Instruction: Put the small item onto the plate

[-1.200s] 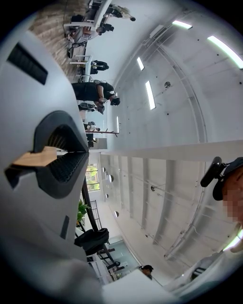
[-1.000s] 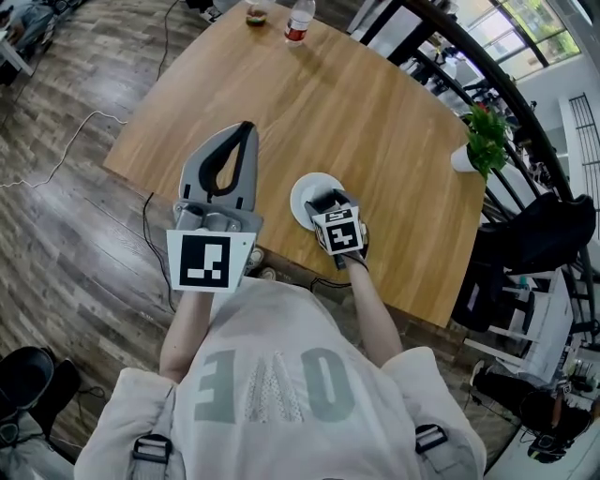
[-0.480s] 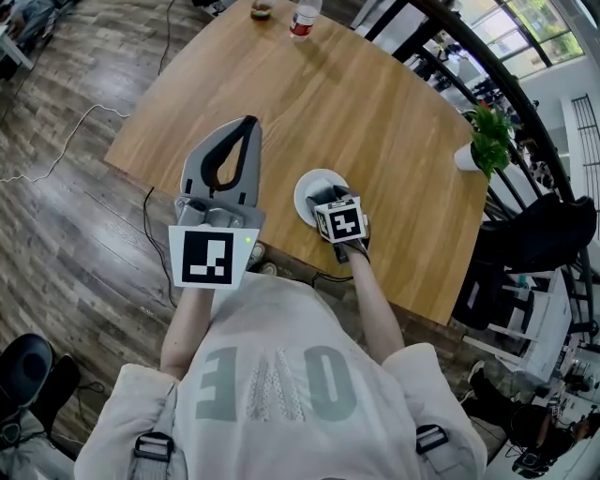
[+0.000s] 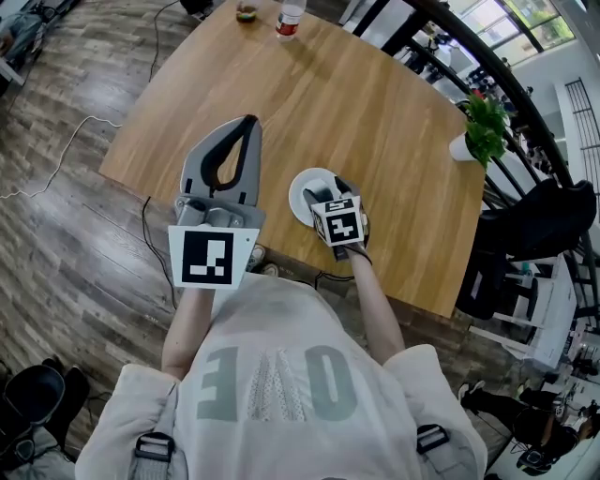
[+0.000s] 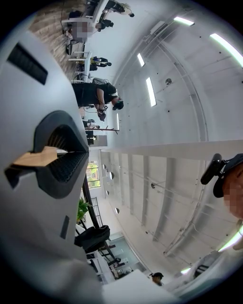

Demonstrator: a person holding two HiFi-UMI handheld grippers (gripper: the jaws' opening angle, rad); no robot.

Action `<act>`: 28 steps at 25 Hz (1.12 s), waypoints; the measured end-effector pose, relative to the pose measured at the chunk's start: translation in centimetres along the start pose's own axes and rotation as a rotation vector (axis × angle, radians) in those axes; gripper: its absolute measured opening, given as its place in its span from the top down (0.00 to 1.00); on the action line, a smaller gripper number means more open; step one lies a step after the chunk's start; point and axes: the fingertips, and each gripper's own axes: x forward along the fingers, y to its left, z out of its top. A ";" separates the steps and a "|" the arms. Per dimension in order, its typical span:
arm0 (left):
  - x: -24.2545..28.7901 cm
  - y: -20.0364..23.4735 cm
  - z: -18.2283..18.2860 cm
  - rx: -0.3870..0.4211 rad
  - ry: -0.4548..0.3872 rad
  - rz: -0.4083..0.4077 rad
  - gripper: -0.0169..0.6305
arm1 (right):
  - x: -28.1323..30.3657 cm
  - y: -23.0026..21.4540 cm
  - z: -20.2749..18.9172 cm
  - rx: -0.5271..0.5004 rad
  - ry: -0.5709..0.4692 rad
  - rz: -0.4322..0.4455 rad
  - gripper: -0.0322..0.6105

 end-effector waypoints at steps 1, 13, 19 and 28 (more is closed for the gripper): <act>0.1 -0.2 0.0 0.002 0.001 -0.008 0.96 | -0.7 -0.2 1.2 0.014 -0.034 -0.002 0.48; 2.9 -4.1 2.8 -0.010 -0.067 -0.133 0.96 | -20.2 -6.1 17.1 0.234 -0.799 -0.296 0.90; 4.1 -7.7 4.8 0.047 -0.102 -0.247 0.96 | -27.5 -5.8 16.9 0.315 -1.027 -0.395 0.92; 4.8 -11.2 5.1 0.063 -0.155 -0.364 0.96 | -29.9 -5.5 11.9 0.326 -0.973 -0.556 0.92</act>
